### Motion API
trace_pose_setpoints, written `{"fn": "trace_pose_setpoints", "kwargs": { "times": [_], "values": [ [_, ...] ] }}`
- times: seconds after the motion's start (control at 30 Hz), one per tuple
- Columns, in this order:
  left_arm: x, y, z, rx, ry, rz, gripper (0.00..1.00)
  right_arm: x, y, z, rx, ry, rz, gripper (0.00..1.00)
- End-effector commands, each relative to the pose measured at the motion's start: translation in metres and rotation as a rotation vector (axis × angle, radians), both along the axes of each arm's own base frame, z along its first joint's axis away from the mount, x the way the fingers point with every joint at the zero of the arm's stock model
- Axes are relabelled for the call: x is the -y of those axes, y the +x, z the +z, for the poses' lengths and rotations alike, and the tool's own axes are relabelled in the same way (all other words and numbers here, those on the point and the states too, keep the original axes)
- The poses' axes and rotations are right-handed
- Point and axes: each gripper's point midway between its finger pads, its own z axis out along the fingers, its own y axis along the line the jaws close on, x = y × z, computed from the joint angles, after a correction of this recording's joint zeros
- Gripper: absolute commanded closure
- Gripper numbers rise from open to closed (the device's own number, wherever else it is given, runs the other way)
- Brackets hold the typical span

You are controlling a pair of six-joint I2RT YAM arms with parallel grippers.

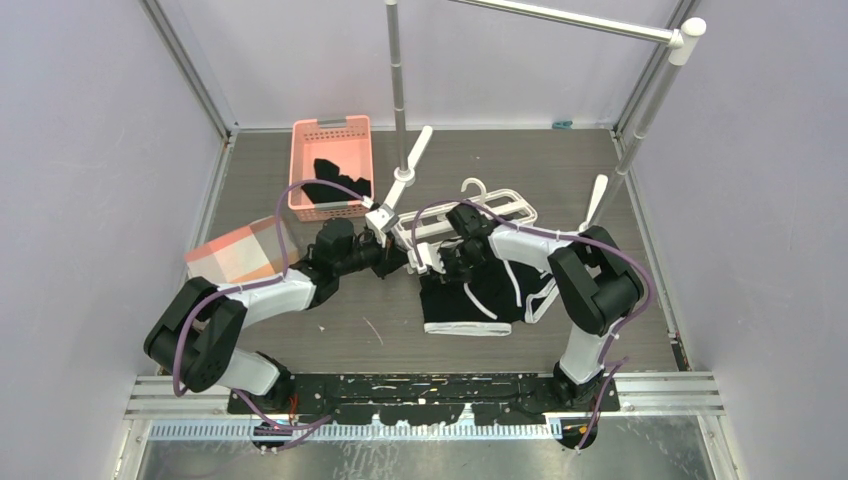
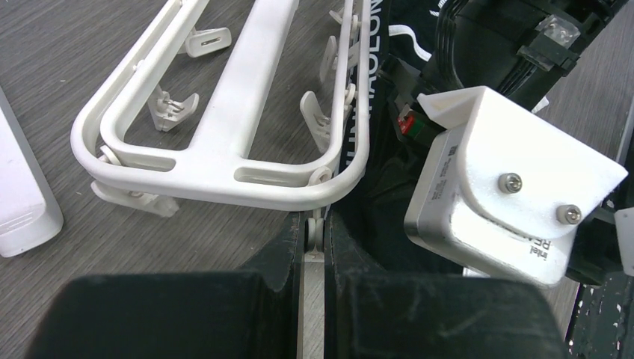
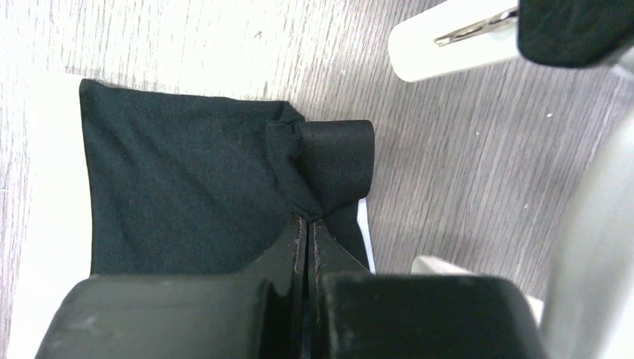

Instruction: Clip the underwear to the hanger

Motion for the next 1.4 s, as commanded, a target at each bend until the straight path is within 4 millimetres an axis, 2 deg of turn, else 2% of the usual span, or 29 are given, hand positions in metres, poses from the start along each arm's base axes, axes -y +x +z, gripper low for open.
{"fn": "trace_pose_setpoints", "kwargs": {
  "times": [0.0, 0.1, 0.33, 0.4, 0.5, 0.57, 0.63, 0.8, 0.9, 1.0, 1.03, 1.1, 1.37],
  "values": [
    [0.009, 0.012, 0.038, 0.117, -0.055, -0.014, 1.00, 0.004, -0.001, 0.014, 0.052, 0.027, -0.018, 0.99],
    [0.009, 0.014, 0.039, 0.121, -0.054, -0.007, 1.00, 0.002, 0.000, 0.037, 0.124, 0.107, -0.061, 0.99],
    [0.010, 0.019, 0.045, 0.127, -0.057, 0.004, 1.00, 0.002, 0.016, 0.117, 0.405, 0.371, -0.304, 0.99],
    [0.010, 0.021, 0.046, 0.130, -0.057, 0.009, 1.00, 0.004, 0.018, 0.135, 0.476, 0.415, -0.369, 0.99],
    [0.012, 0.023, 0.049, 0.132, -0.060, 0.011, 1.00, 0.010, 0.018, 0.150, 0.560, 0.428, -0.453, 0.99],
    [0.012, 0.023, 0.050, 0.132, -0.063, 0.012, 1.00, 0.012, 0.014, 0.153, 0.584, 0.416, -0.499, 0.99],
    [0.011, 0.023, 0.050, 0.133, -0.063, 0.014, 1.00, 0.013, 0.005, 0.147, 0.587, 0.376, -0.521, 0.99],
    [0.010, 0.020, 0.047, 0.128, -0.062, 0.013, 1.00, 0.004, -0.049, 0.100, 0.424, 0.212, -0.331, 0.98],
    [0.009, 0.018, 0.045, 0.124, -0.061, 0.011, 1.00, 0.009, -0.082, 0.071, 0.315, 0.142, -0.190, 0.86],
    [0.009, 0.017, 0.045, 0.124, -0.062, 0.008, 1.00, 0.012, -0.106, 0.058, 0.246, 0.108, -0.074, 0.67],
    [0.009, 0.017, 0.045, 0.124, -0.062, 0.009, 1.00, 0.012, -0.112, 0.058, 0.227, 0.105, -0.038, 0.60],
    [0.009, 0.017, 0.046, 0.124, -0.062, 0.008, 1.00, 0.011, -0.117, 0.065, 0.217, 0.113, -0.004, 0.57],
    [0.007, 0.015, 0.047, 0.127, -0.062, 0.011, 1.00, 0.002, -0.096, 0.102, 0.281, 0.167, -0.019, 0.49]
  ]
}}
